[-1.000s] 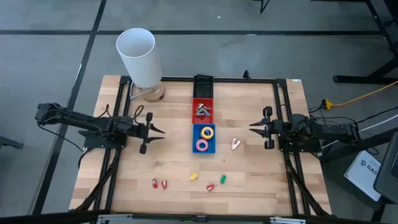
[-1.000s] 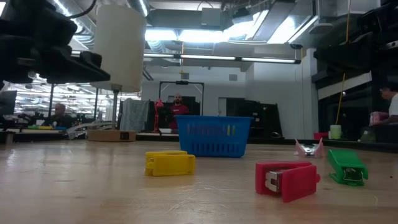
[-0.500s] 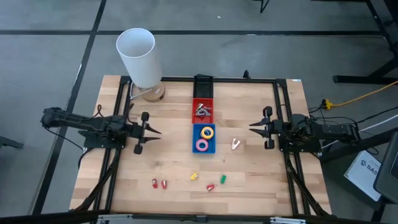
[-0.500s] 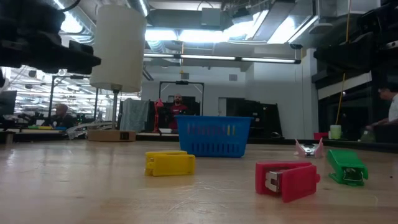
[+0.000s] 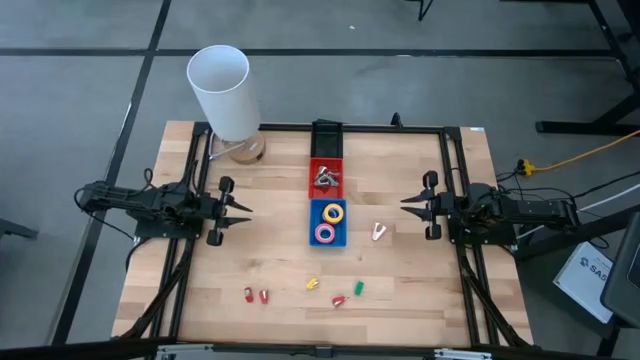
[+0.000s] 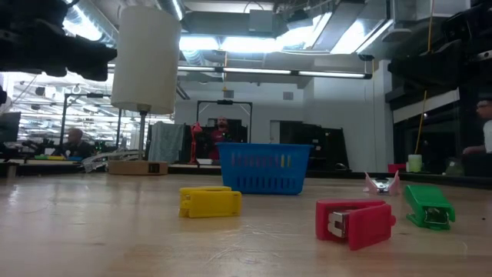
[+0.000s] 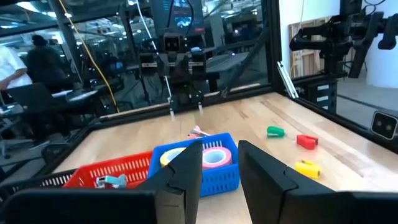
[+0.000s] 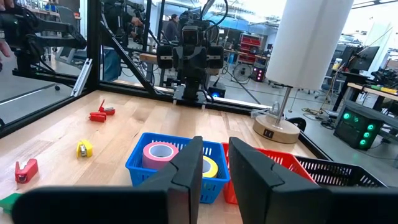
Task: Pick and place Stapler, Stapler remover, tape
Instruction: Put the pink staple remover into the red bin
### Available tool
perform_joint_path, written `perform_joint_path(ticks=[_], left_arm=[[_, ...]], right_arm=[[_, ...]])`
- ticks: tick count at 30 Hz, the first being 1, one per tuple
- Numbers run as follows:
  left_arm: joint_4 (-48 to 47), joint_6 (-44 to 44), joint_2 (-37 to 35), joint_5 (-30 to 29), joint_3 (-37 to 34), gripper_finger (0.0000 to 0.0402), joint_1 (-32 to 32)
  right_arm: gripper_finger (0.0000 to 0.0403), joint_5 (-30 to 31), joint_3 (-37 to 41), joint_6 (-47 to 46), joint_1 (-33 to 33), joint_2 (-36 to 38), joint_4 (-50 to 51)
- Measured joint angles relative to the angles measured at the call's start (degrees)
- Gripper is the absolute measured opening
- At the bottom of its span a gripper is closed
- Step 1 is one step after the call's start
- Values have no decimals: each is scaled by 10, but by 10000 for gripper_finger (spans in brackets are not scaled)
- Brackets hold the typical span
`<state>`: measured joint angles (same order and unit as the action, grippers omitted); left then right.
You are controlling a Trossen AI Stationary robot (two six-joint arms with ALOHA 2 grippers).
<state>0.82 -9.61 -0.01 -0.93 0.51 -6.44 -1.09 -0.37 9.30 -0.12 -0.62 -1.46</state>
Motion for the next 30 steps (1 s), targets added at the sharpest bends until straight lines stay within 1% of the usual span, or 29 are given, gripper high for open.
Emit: perform_joint_path(ticks=[16, 18, 21, 23, 30], left_arm=[[1, -4, 3, -10, 0, 99, 0], [5, -24, 4, -31, 0, 99, 0], [18, -30, 4, -98, 0, 100, 0], [19, -31, 5, -120, 0, 99, 0], [20, -31, 5, -126, 0, 99, 0]], right_arm=[[81, 0, 0, 0, 0, 0, 0], [81, 0, 0, 0, 0, 0, 0], [81, 0, 0, 0, 0, 0, 0], [81, 0, 0, 0, 0, 0, 0], [81, 0, 0, 0, 0, 0, 0]])
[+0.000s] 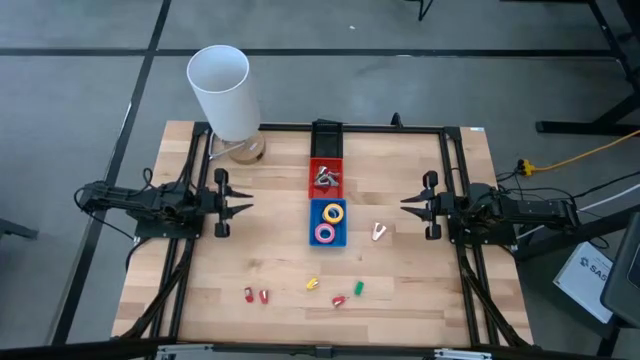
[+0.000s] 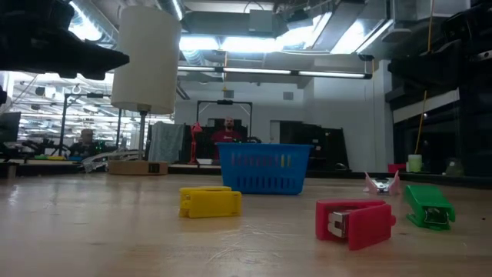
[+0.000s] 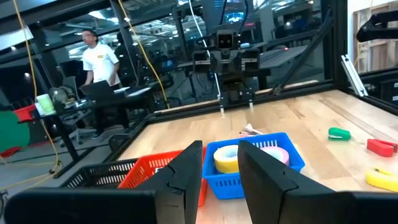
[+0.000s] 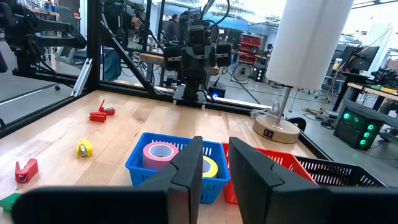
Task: Pick and place Stapler, Stapler remover, tape
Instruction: Put the pink staple remover into the red bin
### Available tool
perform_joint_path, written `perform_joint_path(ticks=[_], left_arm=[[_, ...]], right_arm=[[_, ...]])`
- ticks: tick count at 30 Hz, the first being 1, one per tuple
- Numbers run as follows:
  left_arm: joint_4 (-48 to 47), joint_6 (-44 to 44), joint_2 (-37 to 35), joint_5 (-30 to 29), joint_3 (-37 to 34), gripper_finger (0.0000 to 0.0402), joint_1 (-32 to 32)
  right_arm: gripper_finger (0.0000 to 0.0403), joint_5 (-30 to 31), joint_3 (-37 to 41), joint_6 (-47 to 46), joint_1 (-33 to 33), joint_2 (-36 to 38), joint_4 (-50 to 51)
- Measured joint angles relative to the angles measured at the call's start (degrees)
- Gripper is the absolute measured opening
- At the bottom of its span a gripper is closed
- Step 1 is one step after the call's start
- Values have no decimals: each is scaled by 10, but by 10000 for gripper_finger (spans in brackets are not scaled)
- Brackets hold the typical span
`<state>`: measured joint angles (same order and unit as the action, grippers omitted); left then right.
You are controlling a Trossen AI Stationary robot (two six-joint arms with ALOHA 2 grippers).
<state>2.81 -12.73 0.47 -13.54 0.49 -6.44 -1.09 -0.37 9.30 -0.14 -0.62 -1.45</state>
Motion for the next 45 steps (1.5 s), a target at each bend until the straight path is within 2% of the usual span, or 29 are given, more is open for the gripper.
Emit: perform_joint_path(ticks=[15, 19, 27, 30, 33, 36, 40, 45], left_arm=[[0, 0, 0, 1, 0, 95, 0], [0, 0, 0, 1, 0, 97, 0], [0, 0, 0, 1, 0, 97, 0], [0, 0, 0, 1, 0, 96, 0], [0, 0, 0, 1, 0, 96, 0], [0, 0, 0, 1, 0, 95, 0], [0, 0, 0, 1, 0, 93, 0], [0, 0, 0, 1, 0, 95, 0]], right_arm=[[81, 0, 0, 31, 0, 0, 1], [81, 0, 0, 16, 0, 0, 0], [81, 0, 0, -283, 0, 0, -16], [81, 0, 0, -355, 0, 0, -22], [81, 0, -2, -383, 0, 0, -20], [81, 0, -26, -371, 0, -14, 38], [81, -6, -74, -291, -1, -49, 88], [81, -6, -134, -181, -14, -138, 130]])
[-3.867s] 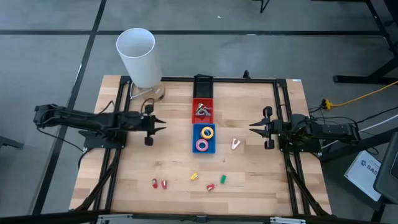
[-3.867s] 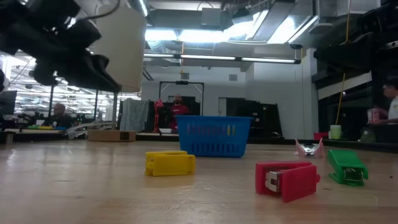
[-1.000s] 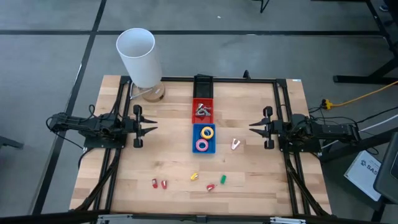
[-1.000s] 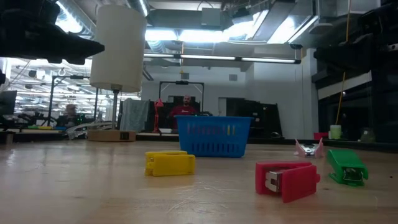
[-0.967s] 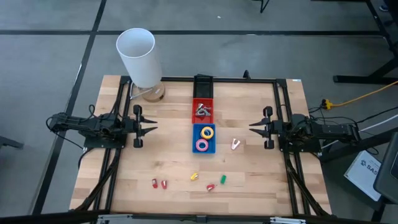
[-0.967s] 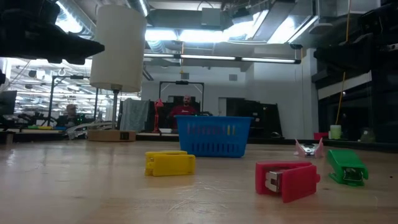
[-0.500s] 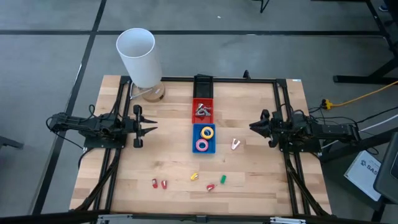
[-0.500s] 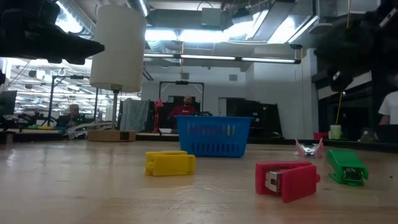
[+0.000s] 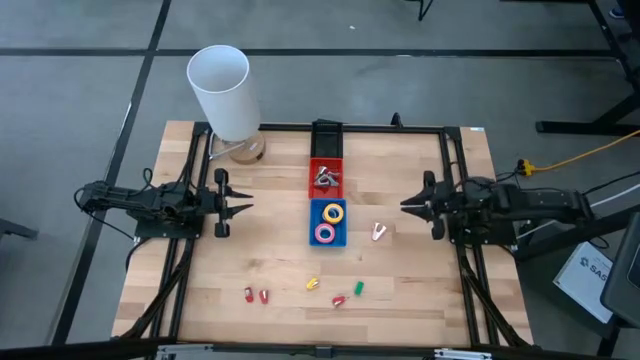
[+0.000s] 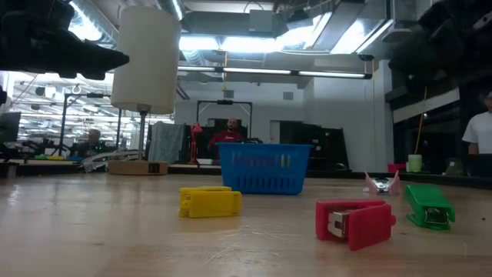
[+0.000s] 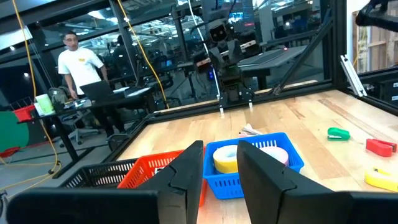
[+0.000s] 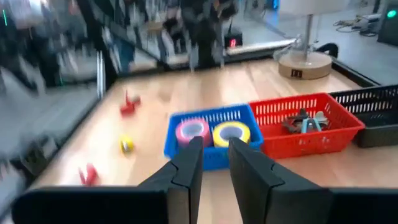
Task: Pick and place Stapler, Stapler remover, tape
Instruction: Put the pink staple remover into the red bin
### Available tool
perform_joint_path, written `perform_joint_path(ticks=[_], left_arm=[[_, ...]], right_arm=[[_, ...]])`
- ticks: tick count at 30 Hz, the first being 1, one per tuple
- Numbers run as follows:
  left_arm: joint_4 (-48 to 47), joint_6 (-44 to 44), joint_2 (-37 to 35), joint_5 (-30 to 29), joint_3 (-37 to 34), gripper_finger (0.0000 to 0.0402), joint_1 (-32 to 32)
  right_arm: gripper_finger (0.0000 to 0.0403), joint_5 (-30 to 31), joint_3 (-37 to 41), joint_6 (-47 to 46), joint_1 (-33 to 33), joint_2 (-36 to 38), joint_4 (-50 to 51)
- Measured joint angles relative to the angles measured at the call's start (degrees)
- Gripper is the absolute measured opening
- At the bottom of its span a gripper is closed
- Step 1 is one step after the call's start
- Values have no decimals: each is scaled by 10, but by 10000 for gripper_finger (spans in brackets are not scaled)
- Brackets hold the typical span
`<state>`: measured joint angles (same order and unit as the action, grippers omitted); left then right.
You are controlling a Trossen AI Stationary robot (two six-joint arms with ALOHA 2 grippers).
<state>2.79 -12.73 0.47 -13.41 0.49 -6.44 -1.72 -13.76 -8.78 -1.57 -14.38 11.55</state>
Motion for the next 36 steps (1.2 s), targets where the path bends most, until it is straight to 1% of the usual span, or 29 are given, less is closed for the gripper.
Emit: perform_joint_path(ticks=[7, 10, 13, 17, 21, 24, 27, 30, 36], left_arm=[[0, 0, 0, 0, 0, 91, 0], [0, 0, 0, 0, 0, 91, 0], [0, 0, 0, 0, 0, 91, 0], [0, 0, 0, 0, 0, 91, 0], [0, 0, 0, 0, 0, 91, 0], [0, 0, 0, 0, 0, 90, 0], [0, 0, 0, 0, 0, 91, 0], [0, 0, 0, 0, 0, 93, 0], [0, 0, 0, 0, 0, 91, 0]], right_arm=[[81, 1, -64, 137, -48, -166, 45], [81, 2, -81, 166, -67, -239, 48], [81, -2, -99, 167, -74, -293, 48], [92, -18, -120, 178, -74, -333, 46], [122, -19, -124, 207, -72, -346, 52], [148, 14, -124, 235, -64, -352, 92], [164, 40, -124, 276, -57, -364, 115], [169, 41, -124, 301, -57, -384, 111], [170, 41, -124, 305, -59, -455, 99]])
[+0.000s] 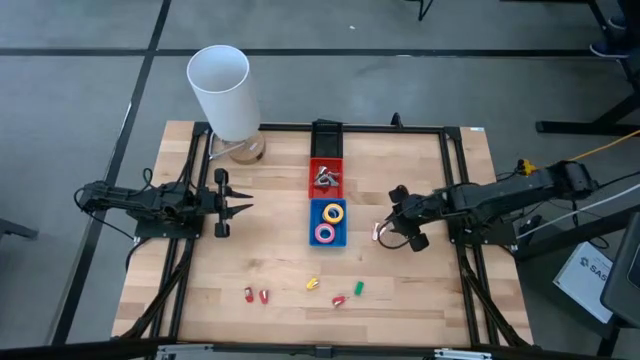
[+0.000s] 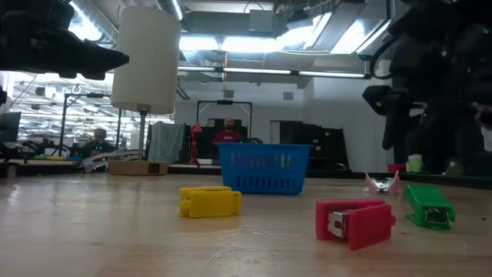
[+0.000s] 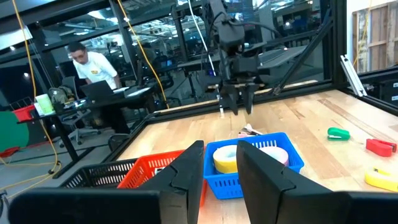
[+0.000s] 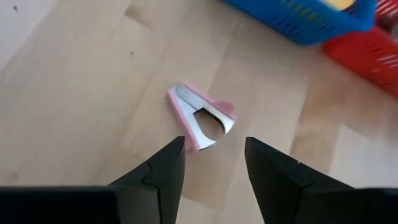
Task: Pick and place Stapler, Stapler remover, tape
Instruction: Put the pink staple remover into the red bin
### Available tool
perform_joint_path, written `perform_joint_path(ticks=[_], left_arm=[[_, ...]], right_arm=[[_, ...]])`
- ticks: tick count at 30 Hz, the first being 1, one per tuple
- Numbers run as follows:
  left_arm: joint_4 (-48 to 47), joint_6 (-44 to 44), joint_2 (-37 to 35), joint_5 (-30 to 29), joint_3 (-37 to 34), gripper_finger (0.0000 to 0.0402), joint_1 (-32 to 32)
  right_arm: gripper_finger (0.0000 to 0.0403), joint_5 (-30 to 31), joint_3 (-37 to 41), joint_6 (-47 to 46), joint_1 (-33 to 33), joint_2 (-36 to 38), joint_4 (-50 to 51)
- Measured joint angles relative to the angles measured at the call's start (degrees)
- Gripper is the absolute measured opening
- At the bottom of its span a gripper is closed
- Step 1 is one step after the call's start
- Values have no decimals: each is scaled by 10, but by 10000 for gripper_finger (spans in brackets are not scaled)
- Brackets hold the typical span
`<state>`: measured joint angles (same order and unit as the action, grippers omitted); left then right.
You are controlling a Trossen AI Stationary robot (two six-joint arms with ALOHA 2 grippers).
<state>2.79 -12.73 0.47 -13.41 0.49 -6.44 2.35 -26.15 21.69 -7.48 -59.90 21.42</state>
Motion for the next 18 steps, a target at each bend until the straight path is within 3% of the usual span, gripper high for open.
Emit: perform_joint_path(ticks=[11, 18], left_arm=[[0, 0, 0, 0, 0, 93, 0], [0, 0, 0, 0, 0, 92, 0]], right_arm=[[168, 0, 0, 35, -33, -102, -50], [119, 2, 0, 43, -33, -139, -81]])
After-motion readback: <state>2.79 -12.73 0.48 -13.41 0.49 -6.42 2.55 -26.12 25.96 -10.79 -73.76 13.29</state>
